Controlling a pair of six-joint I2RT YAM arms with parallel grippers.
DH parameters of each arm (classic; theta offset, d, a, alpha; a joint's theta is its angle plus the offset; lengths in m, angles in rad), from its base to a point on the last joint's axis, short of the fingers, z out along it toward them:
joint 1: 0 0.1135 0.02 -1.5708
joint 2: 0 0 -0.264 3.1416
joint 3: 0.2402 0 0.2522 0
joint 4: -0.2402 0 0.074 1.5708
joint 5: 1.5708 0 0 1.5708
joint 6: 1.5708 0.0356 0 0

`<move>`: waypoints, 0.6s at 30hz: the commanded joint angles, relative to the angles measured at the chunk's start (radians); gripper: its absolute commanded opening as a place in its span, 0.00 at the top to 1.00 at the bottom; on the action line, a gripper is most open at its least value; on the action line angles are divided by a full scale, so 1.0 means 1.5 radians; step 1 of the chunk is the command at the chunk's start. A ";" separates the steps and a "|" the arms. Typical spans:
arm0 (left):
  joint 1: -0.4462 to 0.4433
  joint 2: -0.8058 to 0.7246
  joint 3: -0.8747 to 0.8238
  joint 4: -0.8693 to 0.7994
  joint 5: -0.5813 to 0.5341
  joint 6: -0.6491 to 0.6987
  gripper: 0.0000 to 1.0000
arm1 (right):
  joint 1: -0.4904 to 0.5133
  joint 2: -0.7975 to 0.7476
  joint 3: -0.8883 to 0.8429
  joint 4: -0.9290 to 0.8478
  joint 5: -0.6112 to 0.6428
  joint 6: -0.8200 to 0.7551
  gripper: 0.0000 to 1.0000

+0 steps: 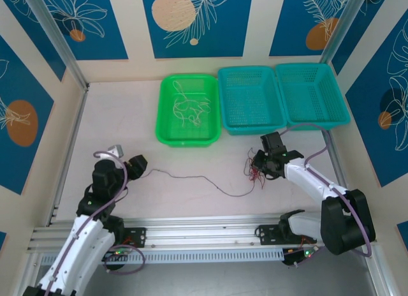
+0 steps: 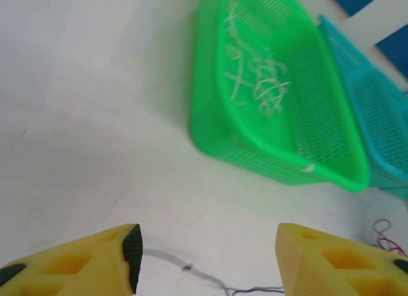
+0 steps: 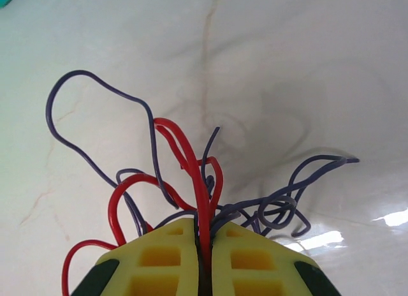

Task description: Untangle the cables

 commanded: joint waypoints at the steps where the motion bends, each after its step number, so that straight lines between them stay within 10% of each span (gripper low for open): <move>1: -0.019 -0.001 0.040 0.055 0.035 0.071 0.42 | 0.010 0.006 0.038 0.005 -0.044 -0.024 0.95; 10: -0.395 0.300 0.185 0.229 0.056 0.239 0.43 | 0.020 0.012 0.047 -0.002 -0.042 0.003 0.95; 18: -0.565 0.652 0.315 0.402 0.097 0.179 0.48 | 0.020 0.002 0.044 -0.012 -0.043 0.018 0.95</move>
